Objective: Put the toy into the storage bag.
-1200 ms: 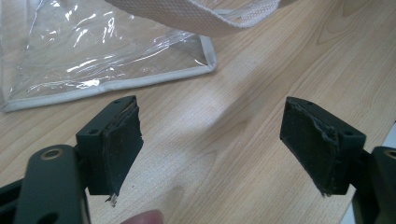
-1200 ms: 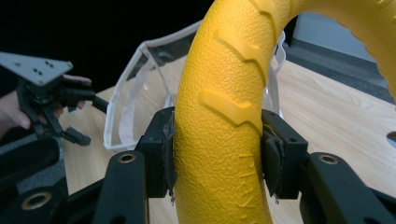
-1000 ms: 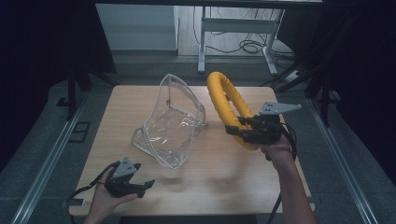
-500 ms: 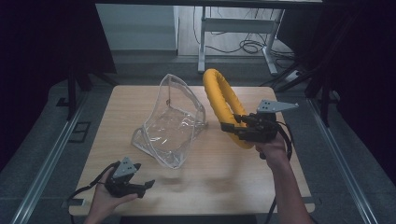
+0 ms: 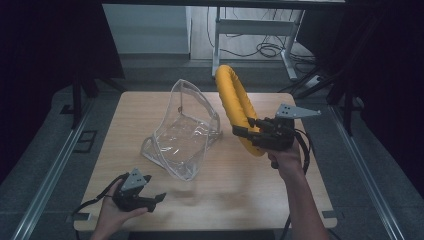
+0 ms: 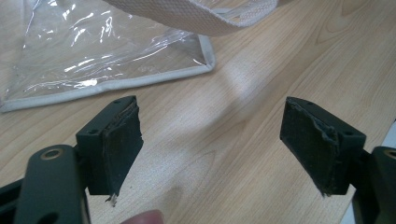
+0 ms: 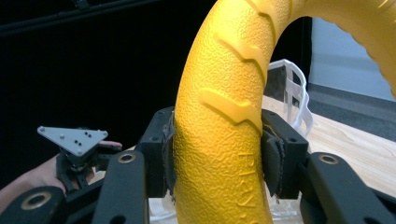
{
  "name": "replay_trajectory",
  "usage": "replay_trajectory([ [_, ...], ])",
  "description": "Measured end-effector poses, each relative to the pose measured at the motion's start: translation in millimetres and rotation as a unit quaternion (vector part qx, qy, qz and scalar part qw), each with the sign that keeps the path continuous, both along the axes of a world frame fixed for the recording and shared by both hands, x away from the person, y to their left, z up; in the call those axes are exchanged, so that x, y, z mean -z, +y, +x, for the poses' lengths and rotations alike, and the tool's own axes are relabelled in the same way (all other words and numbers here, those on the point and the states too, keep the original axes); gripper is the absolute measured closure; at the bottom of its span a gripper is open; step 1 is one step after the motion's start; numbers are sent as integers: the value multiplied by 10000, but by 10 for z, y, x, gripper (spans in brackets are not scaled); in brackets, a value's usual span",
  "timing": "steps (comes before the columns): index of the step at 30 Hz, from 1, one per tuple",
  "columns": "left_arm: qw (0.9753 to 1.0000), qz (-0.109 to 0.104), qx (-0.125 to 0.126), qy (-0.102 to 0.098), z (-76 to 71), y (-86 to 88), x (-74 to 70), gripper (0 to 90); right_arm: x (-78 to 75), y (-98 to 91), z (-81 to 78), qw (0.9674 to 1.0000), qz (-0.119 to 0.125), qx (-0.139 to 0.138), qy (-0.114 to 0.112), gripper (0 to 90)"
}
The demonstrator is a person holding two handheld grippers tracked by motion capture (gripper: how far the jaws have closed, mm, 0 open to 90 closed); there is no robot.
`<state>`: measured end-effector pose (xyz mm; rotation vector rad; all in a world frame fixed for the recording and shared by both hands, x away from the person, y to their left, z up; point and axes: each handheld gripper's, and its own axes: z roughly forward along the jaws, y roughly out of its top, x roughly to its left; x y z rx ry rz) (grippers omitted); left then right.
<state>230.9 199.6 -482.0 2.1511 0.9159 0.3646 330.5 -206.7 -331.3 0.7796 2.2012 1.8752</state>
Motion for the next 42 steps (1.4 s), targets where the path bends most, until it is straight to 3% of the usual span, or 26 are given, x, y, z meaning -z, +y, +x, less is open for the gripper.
replay_trajectory([
  [9,10000,-4,8,2,1,-2,1,205,-72,80,-30,9999,106,-42,-82,515],
  [15,10000,-8,14,5,2,-3,2,205,-145,144,-60,9992,352,-35,-175,515],
  [31,10000,15,23,2,2,-1,2,205,-283,338,-110,9972,675,-42,-334,515],
  [42,10000,1,20,-1,-2,5,-4,205,-382,482,-170,9948,840,-62,-569,515],
])
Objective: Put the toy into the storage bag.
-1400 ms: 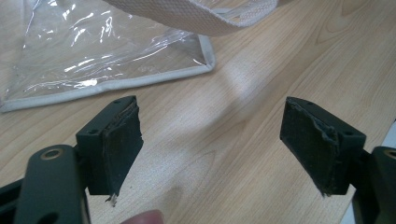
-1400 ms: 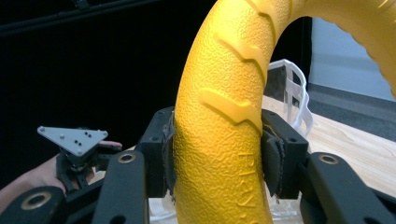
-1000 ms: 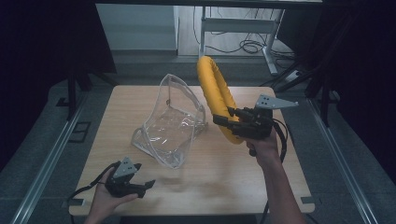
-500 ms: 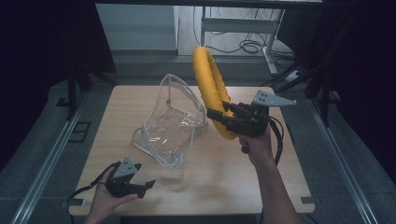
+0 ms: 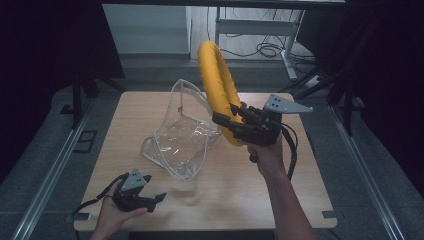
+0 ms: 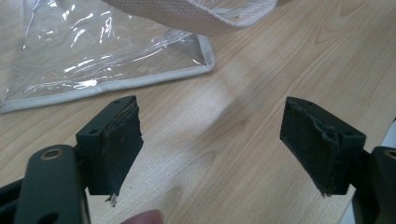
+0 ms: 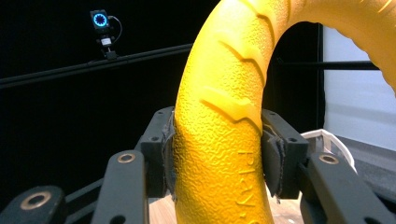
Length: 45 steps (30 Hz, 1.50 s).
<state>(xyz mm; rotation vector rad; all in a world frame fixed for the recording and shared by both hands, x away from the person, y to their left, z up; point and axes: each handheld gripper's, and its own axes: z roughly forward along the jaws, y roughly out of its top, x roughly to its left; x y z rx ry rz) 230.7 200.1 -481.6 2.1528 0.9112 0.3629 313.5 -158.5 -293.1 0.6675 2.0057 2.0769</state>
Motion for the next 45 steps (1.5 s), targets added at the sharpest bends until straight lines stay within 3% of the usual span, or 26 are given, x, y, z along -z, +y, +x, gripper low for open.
replay_trajectory([
  [13,10000,-30,-15,-3,-1,1,3,205,-47,149,-17,9998,176,-71,-57,514],
  [18,10000,-37,-15,-10,-1,6,-1,205,-55,229,-35,9993,353,-39,-74,514],
  [28,10000,-41,-25,-16,-3,10,-2,205,-76,413,-62,9989,338,-264,-199,513],
  [45,10000,-28,-22,-21,-3,16,-6,206,-118,505,-112,9982,359,-288,-382,513],
])
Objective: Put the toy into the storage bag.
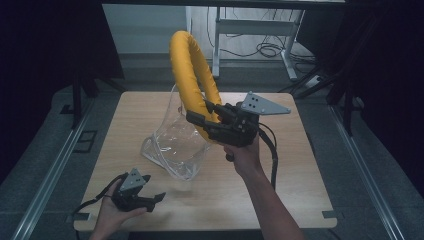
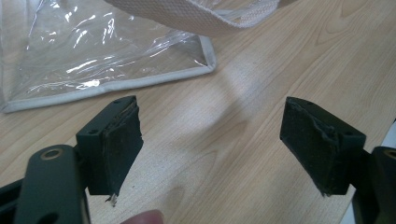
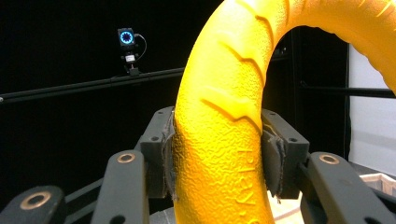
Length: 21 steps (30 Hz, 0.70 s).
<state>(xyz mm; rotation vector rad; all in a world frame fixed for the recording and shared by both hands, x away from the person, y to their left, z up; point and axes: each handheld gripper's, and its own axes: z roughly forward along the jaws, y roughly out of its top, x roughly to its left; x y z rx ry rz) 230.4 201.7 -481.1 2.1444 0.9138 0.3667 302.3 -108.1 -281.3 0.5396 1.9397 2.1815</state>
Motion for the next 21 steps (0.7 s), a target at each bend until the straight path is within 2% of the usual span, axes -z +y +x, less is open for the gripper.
replay_trajectory([
  [9,10000,9,19,-1,-2,-2,-7,205,-77,74,-58,9998,63,-83,-150,513],
  [21,10000,4,20,-9,-2,0,-5,205,-36,216,-70,9995,126,-289,-98,513],
])
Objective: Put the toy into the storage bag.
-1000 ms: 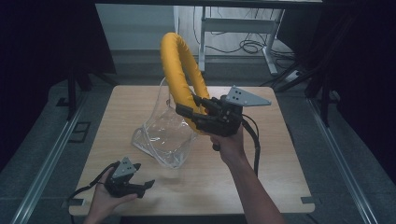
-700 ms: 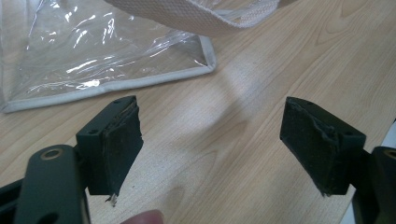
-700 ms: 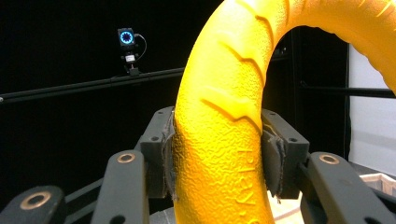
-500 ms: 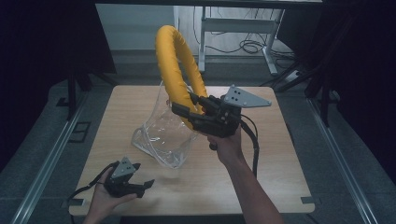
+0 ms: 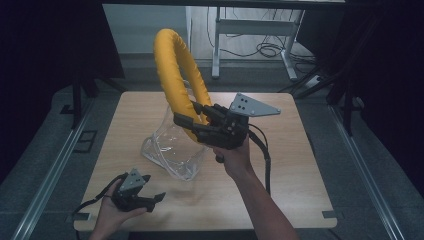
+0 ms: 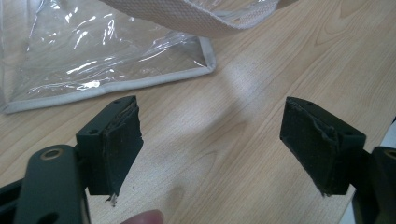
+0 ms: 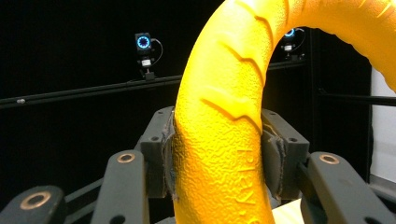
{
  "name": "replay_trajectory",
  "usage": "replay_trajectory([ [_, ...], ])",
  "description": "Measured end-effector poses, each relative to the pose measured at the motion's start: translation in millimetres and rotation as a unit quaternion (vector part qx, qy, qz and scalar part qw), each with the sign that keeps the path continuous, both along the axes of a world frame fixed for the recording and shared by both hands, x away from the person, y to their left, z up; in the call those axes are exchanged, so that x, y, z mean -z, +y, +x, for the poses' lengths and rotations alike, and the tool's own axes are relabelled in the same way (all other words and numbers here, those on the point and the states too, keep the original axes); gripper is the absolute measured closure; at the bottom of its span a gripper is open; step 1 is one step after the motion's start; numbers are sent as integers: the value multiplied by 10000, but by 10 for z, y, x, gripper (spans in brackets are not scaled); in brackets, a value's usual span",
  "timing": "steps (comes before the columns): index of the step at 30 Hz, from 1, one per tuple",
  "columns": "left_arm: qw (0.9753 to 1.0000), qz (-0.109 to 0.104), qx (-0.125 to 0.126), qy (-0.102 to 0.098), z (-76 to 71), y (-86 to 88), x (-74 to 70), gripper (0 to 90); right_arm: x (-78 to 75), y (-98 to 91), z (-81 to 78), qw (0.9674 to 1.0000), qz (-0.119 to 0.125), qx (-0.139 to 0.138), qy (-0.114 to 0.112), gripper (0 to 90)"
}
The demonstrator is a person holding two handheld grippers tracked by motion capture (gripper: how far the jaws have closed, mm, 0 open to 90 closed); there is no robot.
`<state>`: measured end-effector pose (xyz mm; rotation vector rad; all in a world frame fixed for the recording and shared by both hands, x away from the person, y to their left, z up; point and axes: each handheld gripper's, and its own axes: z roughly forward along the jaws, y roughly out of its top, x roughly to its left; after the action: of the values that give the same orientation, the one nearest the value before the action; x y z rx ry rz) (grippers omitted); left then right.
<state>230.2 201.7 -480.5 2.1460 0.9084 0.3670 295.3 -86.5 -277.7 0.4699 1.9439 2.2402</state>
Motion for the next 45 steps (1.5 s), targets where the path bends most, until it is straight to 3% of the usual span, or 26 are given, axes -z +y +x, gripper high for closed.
replay_trajectory([
  [21,10000,9,-13,5,-1,2,8,205,284,238,90,9991,102,-235,330,513],
  [45,10000,27,8,0,3,1,12,205,715,293,254,9958,232,-161,867,512],
])
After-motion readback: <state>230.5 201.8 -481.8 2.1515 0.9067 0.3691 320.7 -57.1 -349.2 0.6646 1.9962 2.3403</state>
